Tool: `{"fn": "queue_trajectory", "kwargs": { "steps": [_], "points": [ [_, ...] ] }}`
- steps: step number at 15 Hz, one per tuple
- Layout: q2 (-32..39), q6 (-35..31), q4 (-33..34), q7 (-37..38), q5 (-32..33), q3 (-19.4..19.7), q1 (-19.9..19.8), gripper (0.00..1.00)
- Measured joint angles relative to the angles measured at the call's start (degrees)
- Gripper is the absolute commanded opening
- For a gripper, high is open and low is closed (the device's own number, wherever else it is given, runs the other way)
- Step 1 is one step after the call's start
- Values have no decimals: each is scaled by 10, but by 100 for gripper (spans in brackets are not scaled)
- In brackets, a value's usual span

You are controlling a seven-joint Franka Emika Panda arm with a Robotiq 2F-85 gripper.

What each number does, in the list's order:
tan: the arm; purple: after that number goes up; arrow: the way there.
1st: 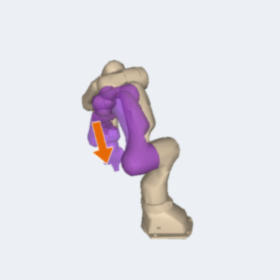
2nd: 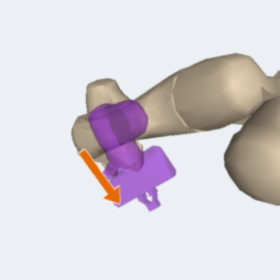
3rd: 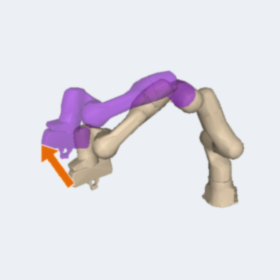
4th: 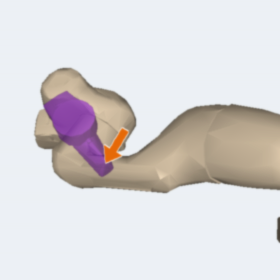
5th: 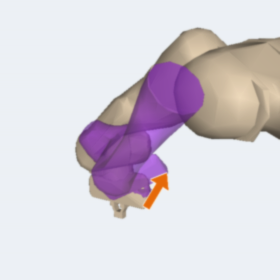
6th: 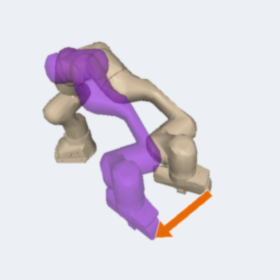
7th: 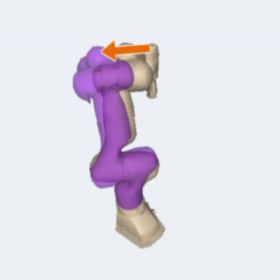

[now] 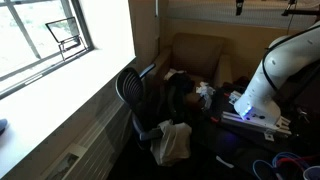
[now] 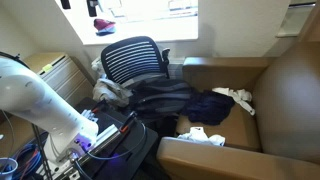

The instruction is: Remove the clothing from the left armrest of the black chair and place it on the sofa

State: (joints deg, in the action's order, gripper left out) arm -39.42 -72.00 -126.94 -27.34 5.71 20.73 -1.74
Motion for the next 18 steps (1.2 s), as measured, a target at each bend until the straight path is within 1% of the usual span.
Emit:
{"fn": "queue_trajectory", "kwargs": {
  "steps": [2,3,4,5,7,10,11,13,15,16,18],
  "points": [
    [0,0,0,0,0,0,0,100],
    [-1,-3,-4,1,0,-7,0,100],
    [-7,-9,-17,5,1,-26,2,100],
    [-17,-17,-36,14,2,-53,5,100],
    [-45,-27,-80,38,2,-121,21,100],
    [-87,-36,-137,83,0,-213,71,100],
    [-95,-36,-143,98,0,-227,87,100],
    [-96,-36,-140,102,1,-222,91,100],
    [-95,-36,-140,101,1,-202,91,100],
    [-95,-45,-139,111,2,-205,91,100],
    [-92,-109,-139,154,3,-228,94,100]
  ]
}}
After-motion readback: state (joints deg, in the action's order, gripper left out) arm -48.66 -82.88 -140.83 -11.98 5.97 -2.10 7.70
